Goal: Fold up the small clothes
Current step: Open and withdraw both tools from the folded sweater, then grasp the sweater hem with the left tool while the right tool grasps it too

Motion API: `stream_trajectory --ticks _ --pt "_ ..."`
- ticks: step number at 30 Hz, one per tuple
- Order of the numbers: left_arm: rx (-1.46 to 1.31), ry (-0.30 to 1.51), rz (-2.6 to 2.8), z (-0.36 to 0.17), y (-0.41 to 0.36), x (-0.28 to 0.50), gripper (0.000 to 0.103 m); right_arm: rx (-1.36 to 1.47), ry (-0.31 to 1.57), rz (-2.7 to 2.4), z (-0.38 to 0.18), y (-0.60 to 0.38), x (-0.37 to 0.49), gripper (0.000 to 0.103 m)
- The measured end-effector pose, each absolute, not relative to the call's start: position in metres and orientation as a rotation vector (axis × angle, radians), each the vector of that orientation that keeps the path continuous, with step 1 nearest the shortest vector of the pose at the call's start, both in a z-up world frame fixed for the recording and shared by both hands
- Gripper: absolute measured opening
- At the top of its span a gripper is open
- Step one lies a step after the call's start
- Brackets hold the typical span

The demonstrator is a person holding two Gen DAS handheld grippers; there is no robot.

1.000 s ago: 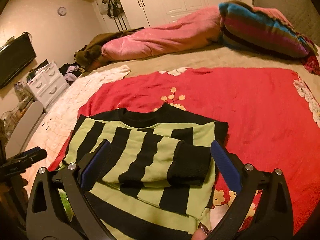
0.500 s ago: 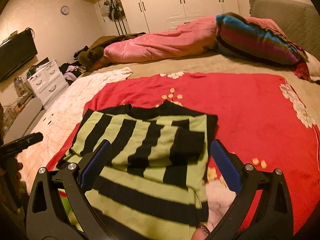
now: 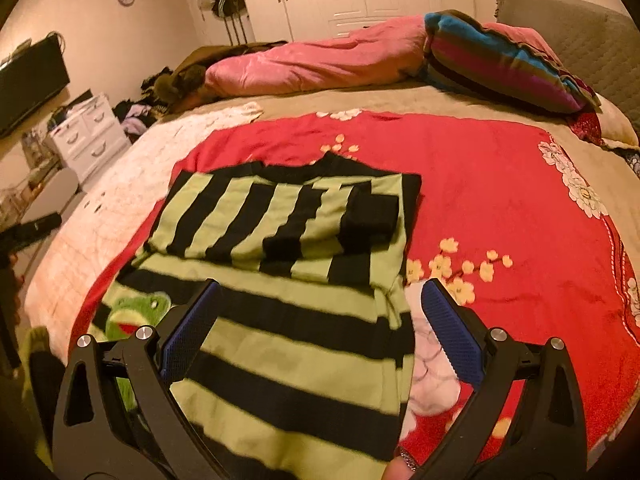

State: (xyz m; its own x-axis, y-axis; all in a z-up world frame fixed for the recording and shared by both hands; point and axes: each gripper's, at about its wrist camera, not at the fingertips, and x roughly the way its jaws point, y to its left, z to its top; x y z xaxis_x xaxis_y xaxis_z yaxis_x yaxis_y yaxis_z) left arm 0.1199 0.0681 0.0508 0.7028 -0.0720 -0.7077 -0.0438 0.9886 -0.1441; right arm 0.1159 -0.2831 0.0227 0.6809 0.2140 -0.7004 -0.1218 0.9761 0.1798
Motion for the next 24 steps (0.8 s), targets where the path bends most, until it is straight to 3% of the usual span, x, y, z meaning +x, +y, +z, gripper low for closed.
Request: stream_trajectory --ticks 24 --pt "-0.101 0.954 -0.029 -0.007 0.078 0.051 0.098 0.071 1.000 0.161 -0.017 -0.263 0.032 0.094"
